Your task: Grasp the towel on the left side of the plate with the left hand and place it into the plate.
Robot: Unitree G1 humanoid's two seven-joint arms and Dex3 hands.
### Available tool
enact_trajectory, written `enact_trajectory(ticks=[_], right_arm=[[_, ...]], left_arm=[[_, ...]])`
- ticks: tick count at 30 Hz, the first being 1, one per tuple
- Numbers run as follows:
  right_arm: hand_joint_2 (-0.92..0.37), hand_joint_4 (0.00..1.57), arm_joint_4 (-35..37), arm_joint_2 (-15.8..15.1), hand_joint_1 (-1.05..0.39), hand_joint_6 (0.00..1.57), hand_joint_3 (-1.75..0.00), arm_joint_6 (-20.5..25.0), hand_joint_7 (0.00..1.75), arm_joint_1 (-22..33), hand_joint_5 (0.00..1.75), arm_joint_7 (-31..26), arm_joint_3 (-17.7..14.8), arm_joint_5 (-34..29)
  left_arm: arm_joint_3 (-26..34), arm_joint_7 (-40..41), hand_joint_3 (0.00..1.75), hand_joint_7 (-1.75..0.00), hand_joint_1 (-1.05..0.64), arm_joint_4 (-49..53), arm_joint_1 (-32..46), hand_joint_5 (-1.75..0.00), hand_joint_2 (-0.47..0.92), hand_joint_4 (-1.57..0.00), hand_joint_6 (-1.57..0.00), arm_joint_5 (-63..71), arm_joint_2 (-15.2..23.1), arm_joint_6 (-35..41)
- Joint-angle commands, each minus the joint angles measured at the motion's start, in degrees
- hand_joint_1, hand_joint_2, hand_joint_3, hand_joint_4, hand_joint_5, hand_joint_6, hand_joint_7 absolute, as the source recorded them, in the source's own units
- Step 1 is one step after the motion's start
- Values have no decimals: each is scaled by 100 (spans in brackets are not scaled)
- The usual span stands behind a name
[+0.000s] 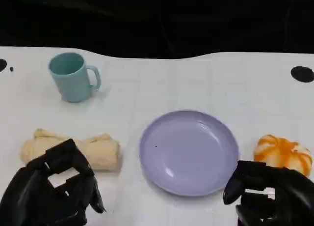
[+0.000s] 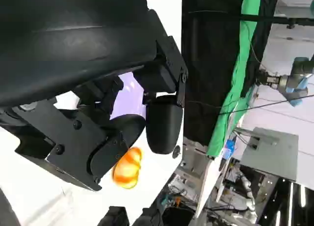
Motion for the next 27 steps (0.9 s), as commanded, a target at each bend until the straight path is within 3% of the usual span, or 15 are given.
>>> enact_trajectory(ticks=[1,27], right_arm=[[-55,66,-4,-28,4,64,-119,-40,147,-2,175,20,-69,33],[-55,67,-11,-33,3,64,-119,-25,147,-12,175,16,-52,23]], left_arm=[[28,15,131,-153,-7,10,-23,-168,50,-86,-78,20,88,-25],[-24,-65,127,-153,-7,41,-5,-169,52,-85,-77,112,124,-145]])
